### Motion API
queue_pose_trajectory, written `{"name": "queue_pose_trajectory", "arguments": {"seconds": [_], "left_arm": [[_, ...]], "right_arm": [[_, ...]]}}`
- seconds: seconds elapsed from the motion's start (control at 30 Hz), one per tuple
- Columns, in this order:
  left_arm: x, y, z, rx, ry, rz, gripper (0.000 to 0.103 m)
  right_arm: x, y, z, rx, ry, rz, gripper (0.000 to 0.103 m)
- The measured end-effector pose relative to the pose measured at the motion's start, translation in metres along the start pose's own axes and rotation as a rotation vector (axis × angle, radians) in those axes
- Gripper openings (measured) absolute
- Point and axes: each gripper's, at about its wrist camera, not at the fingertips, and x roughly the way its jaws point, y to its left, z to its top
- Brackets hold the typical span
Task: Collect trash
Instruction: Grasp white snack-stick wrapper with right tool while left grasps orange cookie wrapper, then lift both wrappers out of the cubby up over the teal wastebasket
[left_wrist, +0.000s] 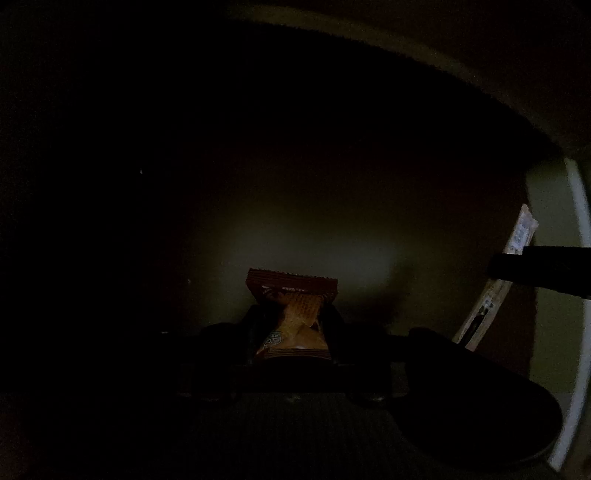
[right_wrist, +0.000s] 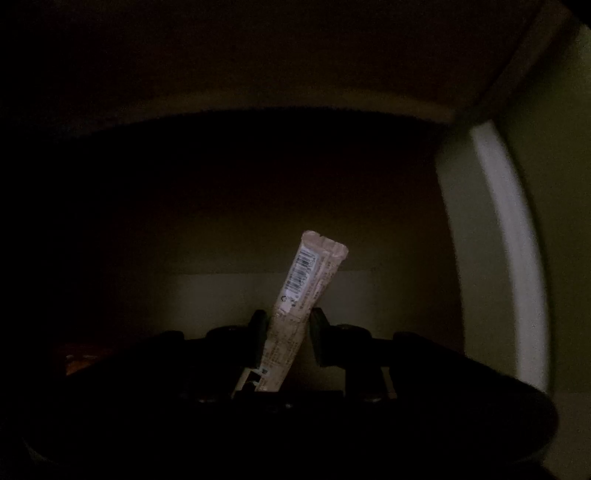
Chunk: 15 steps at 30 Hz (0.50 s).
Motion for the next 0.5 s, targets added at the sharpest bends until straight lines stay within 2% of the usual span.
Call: {"name": "queue_pose_trajectory", "arguments": {"seconds": [0.17, 0.5], "left_arm": [[-0.061, -0.018, 0.007, 0.0, -0.014, -0.032, 0.035], [-0.208, -0.044, 0.033, 0.031, -0.072, -0.087, 0.035]], "right_arm": [[-0.083, -0.004, 0.008, -0.035, -0.059, 0.023, 0.023], [-0.251, 0.004, 0.043, -0.091, -0.159, 0.067, 0.023]]}}
